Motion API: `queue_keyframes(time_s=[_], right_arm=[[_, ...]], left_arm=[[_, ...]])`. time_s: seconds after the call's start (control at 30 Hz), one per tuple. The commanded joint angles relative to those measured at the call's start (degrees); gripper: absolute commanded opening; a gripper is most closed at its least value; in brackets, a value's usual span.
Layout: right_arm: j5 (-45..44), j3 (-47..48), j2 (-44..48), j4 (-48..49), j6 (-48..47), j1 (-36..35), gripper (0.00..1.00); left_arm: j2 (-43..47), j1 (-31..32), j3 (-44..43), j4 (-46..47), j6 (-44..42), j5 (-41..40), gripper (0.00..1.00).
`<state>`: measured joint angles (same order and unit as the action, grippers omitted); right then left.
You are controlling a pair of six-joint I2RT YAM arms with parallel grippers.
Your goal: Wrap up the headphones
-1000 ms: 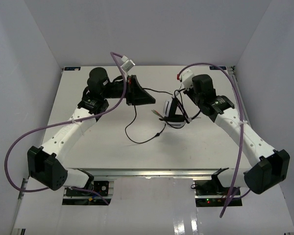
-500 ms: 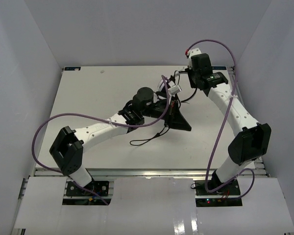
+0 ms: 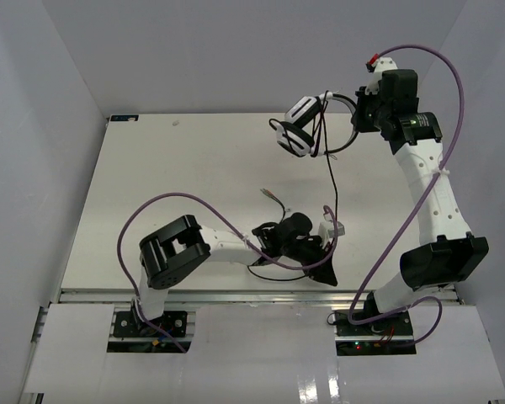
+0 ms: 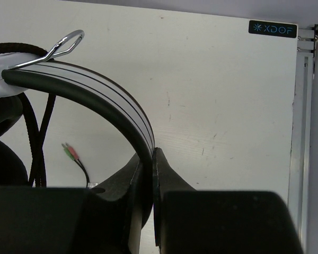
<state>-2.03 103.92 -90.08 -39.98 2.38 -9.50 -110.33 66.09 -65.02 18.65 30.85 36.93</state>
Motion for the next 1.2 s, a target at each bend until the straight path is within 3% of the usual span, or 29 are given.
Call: queue_keyframes(time_s=[0.0, 0.17, 0.3, 0.47, 0.5, 0.6, 0.9, 1.17], right_arm=[[4.68, 4.52, 3.69, 3.96, 3.67, 1.19, 0.08], [5.62, 4.73, 3.93, 3.87, 3.62, 1.99, 0.08], [6.16, 4.76, 3.99, 3.9, 3.42, 2.87, 0.08], [8.49, 5.9, 3.85, 3.53, 3.49, 4.99, 0.08], [9.19, 6.05, 4.02, 3.4, 3.56, 5.26, 0.08], [11.68, 6.12, 4.73, 2.98, 3.14, 6.34, 0.08], [29.03, 5.49, 8.81, 2.36, 0.53, 11.99, 0.08], [42.56, 4.63, 11.59, 1.4, -2.12, 13.54, 0.08]], left_arm=[[-3.86, 3.13, 3.19, 5.34, -2.67, -2.69, 0.25], [-7.73, 5.57, 7.47, 11.3, -2.06, -3.87, 0.24], [-7.31, 5.94, 11.98, 15.46, -2.34, -4.41, 0.16], [-7.27, 5.98, 15.83, 15.64, -3.17, -5.71, 0.2], [-7.01, 5.98, 16.59, 15.58, -3.48, -6.28, 0.19], [-4.81, 5.67, 19.33, 15.19, -4.88, -8.08, 0.01], [5.78, -5.15, 31.62, 20.03, -5.97, -6.05, 0.0], [13.2, -11.08, 30.82, 11.44, -10.89, -3.71, 0.0]])
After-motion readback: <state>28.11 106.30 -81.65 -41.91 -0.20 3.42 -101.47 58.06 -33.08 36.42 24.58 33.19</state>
